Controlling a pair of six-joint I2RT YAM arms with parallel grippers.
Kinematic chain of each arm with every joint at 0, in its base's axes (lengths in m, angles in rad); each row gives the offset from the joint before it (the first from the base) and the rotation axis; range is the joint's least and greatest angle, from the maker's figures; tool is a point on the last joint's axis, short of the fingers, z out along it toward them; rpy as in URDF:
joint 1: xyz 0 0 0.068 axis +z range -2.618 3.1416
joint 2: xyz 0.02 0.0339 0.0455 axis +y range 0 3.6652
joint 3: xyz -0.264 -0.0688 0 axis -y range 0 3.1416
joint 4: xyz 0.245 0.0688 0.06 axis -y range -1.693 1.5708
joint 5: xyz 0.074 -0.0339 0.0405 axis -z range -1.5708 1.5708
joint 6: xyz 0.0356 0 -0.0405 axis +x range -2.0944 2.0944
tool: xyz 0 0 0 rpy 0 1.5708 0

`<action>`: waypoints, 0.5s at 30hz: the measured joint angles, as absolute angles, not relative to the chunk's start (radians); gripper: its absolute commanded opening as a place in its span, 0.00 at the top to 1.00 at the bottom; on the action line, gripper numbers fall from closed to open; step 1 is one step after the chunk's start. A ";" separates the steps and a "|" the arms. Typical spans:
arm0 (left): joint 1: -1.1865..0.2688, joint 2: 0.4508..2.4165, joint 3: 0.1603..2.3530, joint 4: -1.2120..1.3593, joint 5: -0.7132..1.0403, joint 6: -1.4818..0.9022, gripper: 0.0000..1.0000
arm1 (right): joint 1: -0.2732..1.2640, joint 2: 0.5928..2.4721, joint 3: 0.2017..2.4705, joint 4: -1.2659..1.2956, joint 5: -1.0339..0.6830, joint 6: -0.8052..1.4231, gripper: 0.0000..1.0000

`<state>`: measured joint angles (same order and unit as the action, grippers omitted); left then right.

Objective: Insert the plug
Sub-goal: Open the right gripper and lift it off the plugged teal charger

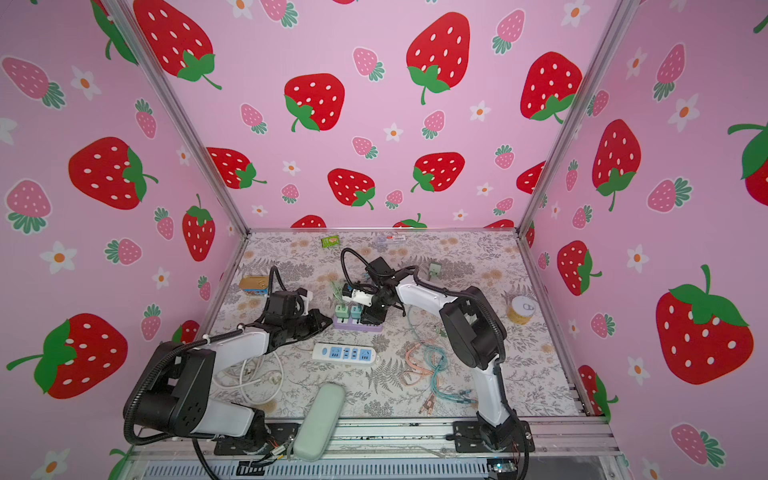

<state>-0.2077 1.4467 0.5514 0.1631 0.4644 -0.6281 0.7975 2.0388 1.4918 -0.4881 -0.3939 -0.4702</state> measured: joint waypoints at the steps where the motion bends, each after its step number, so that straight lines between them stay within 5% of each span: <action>1: -0.207 1.446 0.551 0.160 0.465 -0.627 0.86 | 0.797 2.035 1.485 -0.488 -0.395 -0.469 0.42; 15: -0.192 1.446 0.551 0.152 0.476 -0.624 0.86 | 0.797 1.878 1.330 -0.493 -0.432 -0.440 0.33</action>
